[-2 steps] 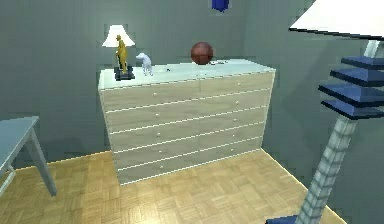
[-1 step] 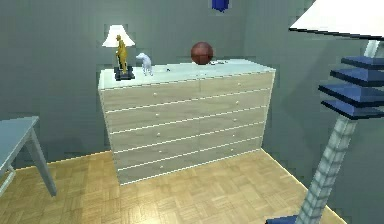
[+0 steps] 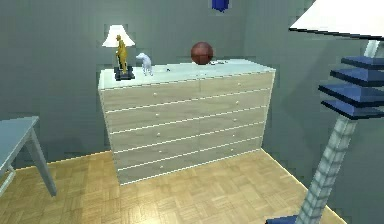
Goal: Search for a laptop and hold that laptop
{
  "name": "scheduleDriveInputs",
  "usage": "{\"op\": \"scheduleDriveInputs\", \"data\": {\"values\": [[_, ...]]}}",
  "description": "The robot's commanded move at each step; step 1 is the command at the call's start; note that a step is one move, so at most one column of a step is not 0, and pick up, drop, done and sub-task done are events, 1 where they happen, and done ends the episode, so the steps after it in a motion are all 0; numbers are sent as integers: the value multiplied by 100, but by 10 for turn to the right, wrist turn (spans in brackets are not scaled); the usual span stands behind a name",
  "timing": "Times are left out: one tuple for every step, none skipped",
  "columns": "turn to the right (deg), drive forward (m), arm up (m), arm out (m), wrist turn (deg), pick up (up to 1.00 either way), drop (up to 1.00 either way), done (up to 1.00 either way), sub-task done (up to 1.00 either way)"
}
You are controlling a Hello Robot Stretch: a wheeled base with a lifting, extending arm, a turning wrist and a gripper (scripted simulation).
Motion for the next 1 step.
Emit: {"op": "scheduleDriveInputs", "data": {"values": [[0, 0, 0, 0, 0, 0, 0, 100, 0]]}}
